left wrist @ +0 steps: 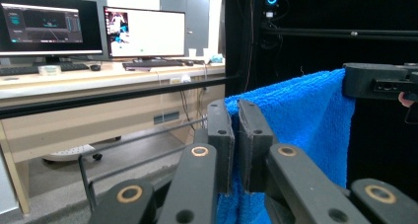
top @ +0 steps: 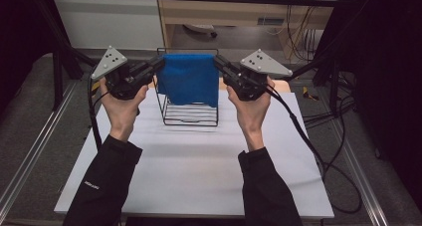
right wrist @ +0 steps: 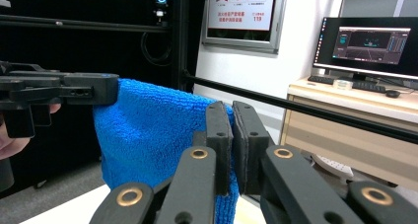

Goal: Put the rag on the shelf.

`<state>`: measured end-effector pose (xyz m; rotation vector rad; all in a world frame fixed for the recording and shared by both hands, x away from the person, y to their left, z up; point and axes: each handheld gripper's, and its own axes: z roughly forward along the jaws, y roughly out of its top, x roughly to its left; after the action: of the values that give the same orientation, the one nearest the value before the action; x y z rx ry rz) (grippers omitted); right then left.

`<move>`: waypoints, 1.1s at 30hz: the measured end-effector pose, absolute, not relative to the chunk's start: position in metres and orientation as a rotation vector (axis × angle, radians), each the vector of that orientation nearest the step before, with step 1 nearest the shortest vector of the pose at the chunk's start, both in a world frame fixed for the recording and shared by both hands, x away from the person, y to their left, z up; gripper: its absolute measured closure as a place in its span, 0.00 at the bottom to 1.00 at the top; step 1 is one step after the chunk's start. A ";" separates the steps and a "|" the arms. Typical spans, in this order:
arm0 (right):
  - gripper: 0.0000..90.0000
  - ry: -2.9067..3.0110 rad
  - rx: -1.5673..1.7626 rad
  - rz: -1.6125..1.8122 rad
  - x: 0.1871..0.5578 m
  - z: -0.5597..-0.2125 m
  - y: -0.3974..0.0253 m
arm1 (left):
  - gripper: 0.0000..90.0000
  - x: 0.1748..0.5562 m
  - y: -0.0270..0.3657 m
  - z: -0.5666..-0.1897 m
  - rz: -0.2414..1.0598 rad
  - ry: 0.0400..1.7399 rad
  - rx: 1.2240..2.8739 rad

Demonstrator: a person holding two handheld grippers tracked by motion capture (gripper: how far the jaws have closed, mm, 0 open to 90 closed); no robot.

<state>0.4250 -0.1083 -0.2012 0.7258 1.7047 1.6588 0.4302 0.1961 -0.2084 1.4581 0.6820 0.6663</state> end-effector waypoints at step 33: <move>0.97 1.644 0.681 1.676 0.458 -0.149 -0.096 | 0.95 0.461 0.201 -0.159 0.737 0.683 1.386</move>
<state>0.4575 -0.0955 -0.1495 0.6805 1.6443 1.6763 0.4606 0.2014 -0.1590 1.3861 0.6834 0.7373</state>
